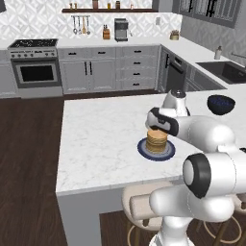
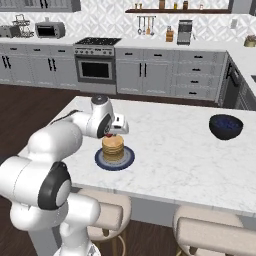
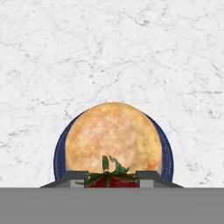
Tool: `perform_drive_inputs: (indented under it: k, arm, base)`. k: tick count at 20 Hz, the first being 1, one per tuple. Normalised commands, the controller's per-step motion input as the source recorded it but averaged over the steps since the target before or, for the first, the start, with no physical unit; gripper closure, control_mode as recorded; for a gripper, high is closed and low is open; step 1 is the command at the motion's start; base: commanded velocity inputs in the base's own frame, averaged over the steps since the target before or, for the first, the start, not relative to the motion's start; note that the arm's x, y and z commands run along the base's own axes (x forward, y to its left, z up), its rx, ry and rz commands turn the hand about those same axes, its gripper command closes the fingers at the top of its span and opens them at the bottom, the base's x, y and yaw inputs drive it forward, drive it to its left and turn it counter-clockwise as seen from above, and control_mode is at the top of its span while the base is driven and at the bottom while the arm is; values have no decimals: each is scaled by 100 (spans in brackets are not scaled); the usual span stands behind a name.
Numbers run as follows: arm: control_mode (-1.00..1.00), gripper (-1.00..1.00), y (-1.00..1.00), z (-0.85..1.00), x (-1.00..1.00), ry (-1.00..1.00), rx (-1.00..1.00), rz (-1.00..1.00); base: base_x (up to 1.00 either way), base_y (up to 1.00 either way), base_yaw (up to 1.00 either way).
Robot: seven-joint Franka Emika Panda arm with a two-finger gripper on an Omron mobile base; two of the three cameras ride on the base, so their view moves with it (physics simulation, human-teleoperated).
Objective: Take the strawberry from the fridge and place it on top of the pancake, located on the dining counter.
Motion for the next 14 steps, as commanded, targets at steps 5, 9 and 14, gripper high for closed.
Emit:
perform_drive_inputs:
  k: [5, 9, 14]
  arm:
    - [-100, 100, 0, -17, 17, 0, 0, -1]
    - [-100, 100, 0, -17, 5, 0, 0, 0]
    - [-100, 100, 0, -20, 12, 0, 0, -1]
  base:
    - [0, 0, 0]
    - [0, 0, 0]
    - [0, 0, 0]
